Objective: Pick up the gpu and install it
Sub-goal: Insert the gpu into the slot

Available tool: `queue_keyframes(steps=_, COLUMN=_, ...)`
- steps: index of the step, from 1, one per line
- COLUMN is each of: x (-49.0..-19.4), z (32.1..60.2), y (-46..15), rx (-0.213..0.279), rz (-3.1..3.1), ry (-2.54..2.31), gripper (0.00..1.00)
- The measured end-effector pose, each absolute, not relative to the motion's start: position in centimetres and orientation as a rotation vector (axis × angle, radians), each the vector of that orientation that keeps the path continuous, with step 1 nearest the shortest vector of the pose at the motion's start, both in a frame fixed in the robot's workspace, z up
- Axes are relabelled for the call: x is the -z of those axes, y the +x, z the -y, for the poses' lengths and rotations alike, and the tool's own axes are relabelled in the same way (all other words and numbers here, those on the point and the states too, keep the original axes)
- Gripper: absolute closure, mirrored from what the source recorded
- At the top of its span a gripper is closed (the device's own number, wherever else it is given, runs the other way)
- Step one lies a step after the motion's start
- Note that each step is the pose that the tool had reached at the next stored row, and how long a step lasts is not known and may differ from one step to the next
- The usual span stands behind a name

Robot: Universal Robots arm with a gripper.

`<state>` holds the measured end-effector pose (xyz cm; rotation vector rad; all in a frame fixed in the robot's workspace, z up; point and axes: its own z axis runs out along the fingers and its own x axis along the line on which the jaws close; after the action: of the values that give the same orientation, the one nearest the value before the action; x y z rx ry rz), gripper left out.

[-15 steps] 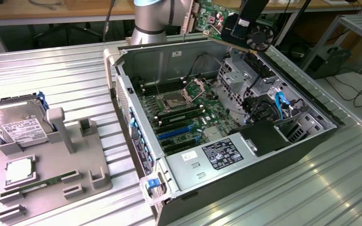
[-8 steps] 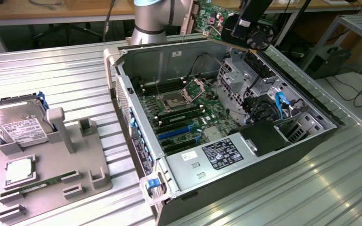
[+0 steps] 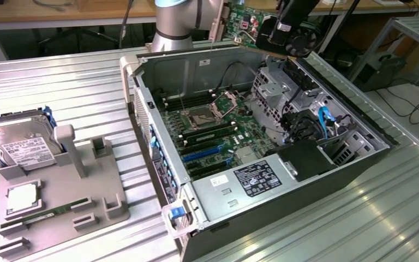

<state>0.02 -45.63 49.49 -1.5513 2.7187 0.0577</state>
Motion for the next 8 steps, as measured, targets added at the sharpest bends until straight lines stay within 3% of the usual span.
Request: queue_keyframes(steps=8, x=-49.49, z=45.65, y=0.02, rx=-0.058, rz=-2.657, ry=-1.657, gripper=0.73)
